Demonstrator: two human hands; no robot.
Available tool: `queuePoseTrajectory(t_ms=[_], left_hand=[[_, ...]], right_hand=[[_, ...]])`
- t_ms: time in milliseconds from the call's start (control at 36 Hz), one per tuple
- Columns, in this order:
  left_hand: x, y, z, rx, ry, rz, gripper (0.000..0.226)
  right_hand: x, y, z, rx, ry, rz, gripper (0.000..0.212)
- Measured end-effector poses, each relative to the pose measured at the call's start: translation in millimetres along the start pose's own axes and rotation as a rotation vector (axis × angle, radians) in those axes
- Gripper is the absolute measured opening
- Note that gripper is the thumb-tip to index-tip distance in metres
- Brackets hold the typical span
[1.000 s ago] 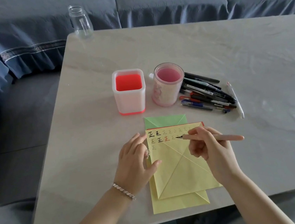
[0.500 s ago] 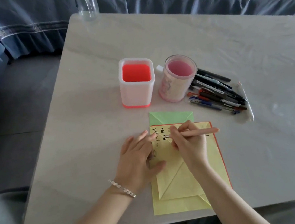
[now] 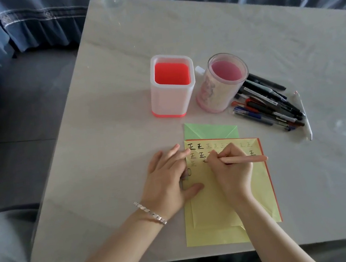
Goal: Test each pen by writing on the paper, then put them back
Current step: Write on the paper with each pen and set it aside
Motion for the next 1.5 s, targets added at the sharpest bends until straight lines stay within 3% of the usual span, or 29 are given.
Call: queuePoseTrajectory(t_ms=[556,1500], left_hand=[[1.8,-0.4,2.5,-0.037,0.004,0.059,0.036],[2.5,-0.4,4.0,-0.036,0.012,0.039,0.034]], right_hand=[[-4.1,0.2,-3.2,0.05,0.085,-0.006,0.034],[-1.5,0.7,-1.7,0.102,0.094,0.038,0.039]])
Point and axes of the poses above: each hand's wrist, its own y-axis away from the middle knuckle, its own x-axis out of the back of the hand, z = x × y, the point moved 5 cm from there along -y, towards the middle knuckle, and after that the axes turned 2 degrees about z, right-handed, at the moved point
